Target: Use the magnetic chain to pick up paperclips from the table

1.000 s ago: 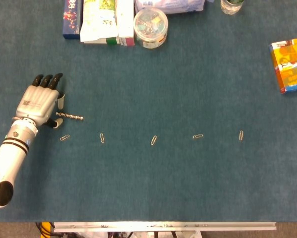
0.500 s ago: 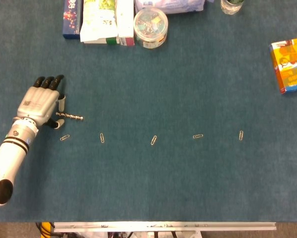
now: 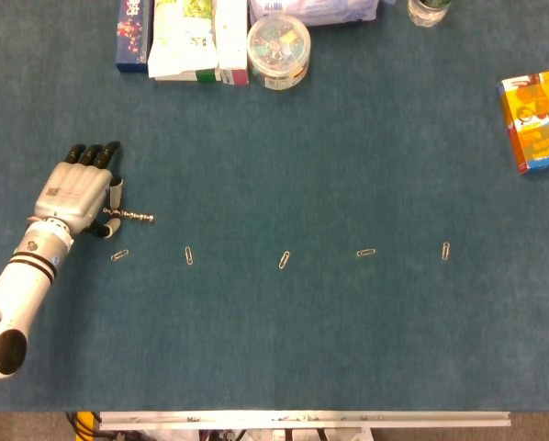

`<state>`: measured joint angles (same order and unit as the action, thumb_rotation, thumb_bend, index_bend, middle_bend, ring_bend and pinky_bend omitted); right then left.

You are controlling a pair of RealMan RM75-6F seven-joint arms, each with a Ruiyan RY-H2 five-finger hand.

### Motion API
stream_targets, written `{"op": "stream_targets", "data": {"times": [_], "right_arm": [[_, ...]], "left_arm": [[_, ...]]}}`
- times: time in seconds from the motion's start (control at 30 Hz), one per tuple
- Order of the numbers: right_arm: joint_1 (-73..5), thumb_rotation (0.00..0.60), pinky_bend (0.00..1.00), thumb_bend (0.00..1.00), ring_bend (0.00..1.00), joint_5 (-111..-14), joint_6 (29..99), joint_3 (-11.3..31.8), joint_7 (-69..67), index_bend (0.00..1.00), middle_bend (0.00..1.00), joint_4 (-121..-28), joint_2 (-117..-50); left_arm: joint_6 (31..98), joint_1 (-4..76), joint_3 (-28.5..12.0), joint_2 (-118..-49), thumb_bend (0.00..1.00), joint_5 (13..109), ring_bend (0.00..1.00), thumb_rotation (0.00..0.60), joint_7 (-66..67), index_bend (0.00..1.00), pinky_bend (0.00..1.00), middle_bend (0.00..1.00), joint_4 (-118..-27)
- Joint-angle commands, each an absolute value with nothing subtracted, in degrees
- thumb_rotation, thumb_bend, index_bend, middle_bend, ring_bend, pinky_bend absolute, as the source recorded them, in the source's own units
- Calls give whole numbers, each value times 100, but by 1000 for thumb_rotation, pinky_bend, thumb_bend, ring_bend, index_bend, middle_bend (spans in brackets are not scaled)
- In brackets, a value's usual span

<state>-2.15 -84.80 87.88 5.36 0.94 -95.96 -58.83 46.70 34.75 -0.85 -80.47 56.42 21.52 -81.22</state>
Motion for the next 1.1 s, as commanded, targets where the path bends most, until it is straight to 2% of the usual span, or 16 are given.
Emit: {"op": "stream_targets", "data": {"times": [0.03,0.27,0.63,1.1], "right_arm": [[-212,600,160,109,114,-8481,8795,536,92,179,163,-9597,-5881],[-214,600,160,109,114,-8477,8785,535,89,179,163,-9594,-5878],[-215,600,160,109,114,-8478,8785,536,97,179,163,-9601,-5880],[-213,600,161,109,114,-8488,8787,531,100,178,163,-9608,-5879]], "left_arm": [[4665,3485,-81,-8072,281,5636,0,600,2146,507,22,0,-8096],[4668,3508,-60,-8095,329,5616,0,600,2176,521,22,0,-8066],[4668,3521,-8,-8058,330,5558,0,600,2232,518,22,0,-8089],[4656,3533,62,-8012,330,5451,0,600,2311,469,22,0,-8155]]}}
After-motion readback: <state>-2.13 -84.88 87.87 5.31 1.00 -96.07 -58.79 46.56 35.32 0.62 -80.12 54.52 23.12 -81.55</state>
